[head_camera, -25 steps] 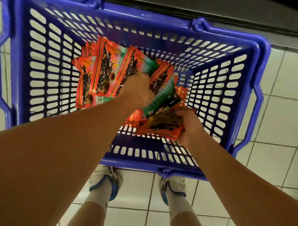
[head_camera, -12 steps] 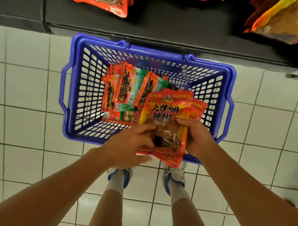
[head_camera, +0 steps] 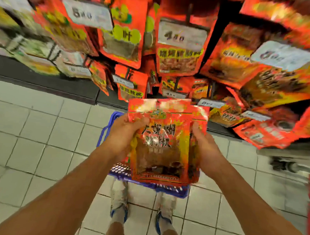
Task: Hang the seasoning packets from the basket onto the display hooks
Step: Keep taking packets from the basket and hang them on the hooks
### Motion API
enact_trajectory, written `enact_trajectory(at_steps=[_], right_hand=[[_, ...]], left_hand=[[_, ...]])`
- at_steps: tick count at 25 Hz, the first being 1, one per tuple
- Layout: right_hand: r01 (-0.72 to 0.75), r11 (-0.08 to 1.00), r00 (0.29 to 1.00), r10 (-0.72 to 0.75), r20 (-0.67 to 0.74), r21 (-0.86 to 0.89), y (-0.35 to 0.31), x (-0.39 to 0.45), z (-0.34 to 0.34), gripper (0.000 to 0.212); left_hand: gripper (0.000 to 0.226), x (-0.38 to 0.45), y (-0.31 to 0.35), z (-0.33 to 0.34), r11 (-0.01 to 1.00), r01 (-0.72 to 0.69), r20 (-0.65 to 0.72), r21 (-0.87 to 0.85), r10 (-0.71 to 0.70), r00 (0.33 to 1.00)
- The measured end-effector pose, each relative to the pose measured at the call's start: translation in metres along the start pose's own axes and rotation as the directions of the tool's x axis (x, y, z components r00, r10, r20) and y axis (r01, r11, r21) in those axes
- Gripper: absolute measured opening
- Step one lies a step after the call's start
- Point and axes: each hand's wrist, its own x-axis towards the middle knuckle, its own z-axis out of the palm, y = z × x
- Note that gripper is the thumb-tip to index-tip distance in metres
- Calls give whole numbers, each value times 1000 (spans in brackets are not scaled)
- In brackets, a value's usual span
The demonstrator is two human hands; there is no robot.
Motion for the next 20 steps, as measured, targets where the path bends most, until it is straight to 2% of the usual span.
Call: enact_trajectory(at_steps=[2,4,6,9,12,15,20], right_hand=[[138,990,989,-139,-41,-33,-58,-40,2,33],[254,967,967,-253,-37,27,-110,-83,3,21],[353,933,935,-350,-49,68,-153,-126,2,18],[487,863,873,-478,-93,133,-212,-200,0,12],[609,778,792,-588,-165,155,-260,-275,3,11],[721,687,681,-679,-276,91,-297,-336,6,22],[860,510,498,-826,-264,25,-363,-436,-10,15]], left_hand=[[10,-41,53,12,995,-96,-15,27,97,995],[13,-84,100,16,986,-163,-20,41,164,986],[15,-125,140,15,971,-236,-23,44,237,971],[30,-185,200,23,943,-331,14,35,331,944],[6,-250,259,49,896,-444,86,-18,444,892],[11,-302,310,73,845,-532,117,-62,535,837],[7,-387,396,109,751,-651,250,-108,655,713]])
